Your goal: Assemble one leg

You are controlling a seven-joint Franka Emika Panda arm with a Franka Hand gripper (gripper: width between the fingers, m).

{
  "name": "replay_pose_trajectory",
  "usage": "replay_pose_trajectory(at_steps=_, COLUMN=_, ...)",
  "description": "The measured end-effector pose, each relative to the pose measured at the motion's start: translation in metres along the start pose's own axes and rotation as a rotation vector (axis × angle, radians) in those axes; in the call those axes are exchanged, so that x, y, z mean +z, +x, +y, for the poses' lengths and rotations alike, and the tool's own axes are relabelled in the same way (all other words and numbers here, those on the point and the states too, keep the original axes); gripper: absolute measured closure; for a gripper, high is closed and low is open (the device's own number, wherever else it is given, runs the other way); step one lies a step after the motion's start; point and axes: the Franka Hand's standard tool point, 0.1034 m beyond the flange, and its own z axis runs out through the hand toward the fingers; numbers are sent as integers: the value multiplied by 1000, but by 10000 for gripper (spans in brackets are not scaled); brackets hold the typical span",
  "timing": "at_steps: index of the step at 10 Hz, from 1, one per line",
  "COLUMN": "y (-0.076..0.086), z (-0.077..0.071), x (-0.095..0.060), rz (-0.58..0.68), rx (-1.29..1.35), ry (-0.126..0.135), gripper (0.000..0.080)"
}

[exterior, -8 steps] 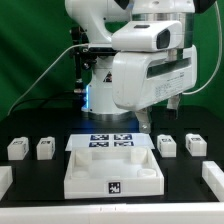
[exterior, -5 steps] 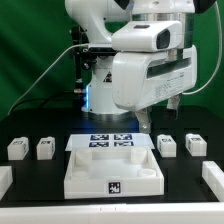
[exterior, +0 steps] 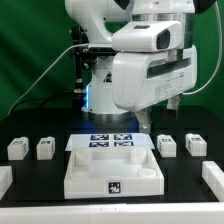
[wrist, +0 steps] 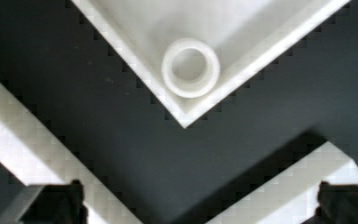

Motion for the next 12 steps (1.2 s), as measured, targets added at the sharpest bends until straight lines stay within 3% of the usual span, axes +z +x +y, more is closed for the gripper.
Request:
replay_pose_trajectory(at_steps=2, y=-4, z=-4, x=0, rz=0, rx=-97, ry=-1, gripper=150)
replay_pose_trajectory(at_steps=3, y=-14, z=-13, x=-2, rz=3, rx=-241, ry=-10, gripper=150)
replay_pose_trajectory(at_steps=5, y=-37, z=-31, x=3, rz=26, rx=-549, ry=-56, gripper=150)
replay_pose_trajectory(at_steps=6, y=-39, z=-31, x=4, rz=16, rx=-615, ry=-44, gripper=150)
replay_pose_trajectory(at_steps=10, y=-39, z=-29, x=5, rz=15, rx=-672, ry=-45, gripper=150)
replay_pose_trajectory(at_steps=11, y=-45, z=-32, x=8, rz=16, rx=-670, ry=-47, gripper=150)
replay_pose_trajectory(at_steps=12, y=-69, z=-43, x=17, rz=14, rx=-692, ry=-44, gripper=150)
